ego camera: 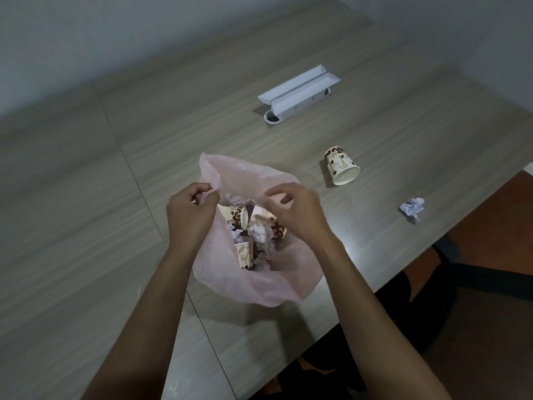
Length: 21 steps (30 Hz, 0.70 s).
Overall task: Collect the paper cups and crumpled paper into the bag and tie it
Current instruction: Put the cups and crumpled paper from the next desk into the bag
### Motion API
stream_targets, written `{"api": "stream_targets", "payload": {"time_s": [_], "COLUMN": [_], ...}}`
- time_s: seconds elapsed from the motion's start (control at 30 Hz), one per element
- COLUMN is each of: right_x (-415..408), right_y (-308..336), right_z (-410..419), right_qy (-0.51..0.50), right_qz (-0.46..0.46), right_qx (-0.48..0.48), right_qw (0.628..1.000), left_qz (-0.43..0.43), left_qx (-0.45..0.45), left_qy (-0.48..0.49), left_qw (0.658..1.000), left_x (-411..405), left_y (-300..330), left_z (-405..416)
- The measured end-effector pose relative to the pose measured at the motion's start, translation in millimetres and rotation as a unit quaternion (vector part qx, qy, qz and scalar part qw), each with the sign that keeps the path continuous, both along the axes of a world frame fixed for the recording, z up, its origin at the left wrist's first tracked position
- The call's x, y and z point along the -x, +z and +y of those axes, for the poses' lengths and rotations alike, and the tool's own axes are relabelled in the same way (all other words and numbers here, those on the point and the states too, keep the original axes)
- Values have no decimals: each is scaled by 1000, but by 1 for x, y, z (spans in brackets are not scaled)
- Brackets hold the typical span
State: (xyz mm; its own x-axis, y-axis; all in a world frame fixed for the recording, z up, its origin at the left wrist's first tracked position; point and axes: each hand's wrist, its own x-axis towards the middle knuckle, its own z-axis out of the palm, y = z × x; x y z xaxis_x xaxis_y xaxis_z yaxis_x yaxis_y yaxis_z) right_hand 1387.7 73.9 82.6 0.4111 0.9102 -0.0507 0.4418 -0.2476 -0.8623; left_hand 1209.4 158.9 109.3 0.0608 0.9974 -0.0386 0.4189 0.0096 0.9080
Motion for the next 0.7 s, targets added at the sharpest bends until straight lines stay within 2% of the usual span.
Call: {"api": "stream_targets", "payload": {"time_s": [0.1,0.2,0.3,0.57,0.63,0.7], "right_x": [-42,-92,-128,-151,-144,-135], "right_y": [-13,-46,-76,-92,-94,-93], "right_z": [6,21,34,47,47,45], "right_qy": [-175,-279,-270,-240,-262,-284], "right_qz": [-47,-117,-141,-137,-113,-60], "right_qx": [-81,-41,87,230,225,172], "right_qw": [980,952,948,933,932,941], "left_qz": [2,3,4,13,12,11], "left_qx": [1,4,3,2,6,7], "left_qy": [-20,-33,-47,-56,-55,-48], "left_qw": [1000,999,999,998,998,999], "left_x": [-12,-21,-24,-27,-24,-20], "left_y": [-2,-5,-6,-7,-6,-5], "left_z": [0,-1,-4,1,0,2]}}
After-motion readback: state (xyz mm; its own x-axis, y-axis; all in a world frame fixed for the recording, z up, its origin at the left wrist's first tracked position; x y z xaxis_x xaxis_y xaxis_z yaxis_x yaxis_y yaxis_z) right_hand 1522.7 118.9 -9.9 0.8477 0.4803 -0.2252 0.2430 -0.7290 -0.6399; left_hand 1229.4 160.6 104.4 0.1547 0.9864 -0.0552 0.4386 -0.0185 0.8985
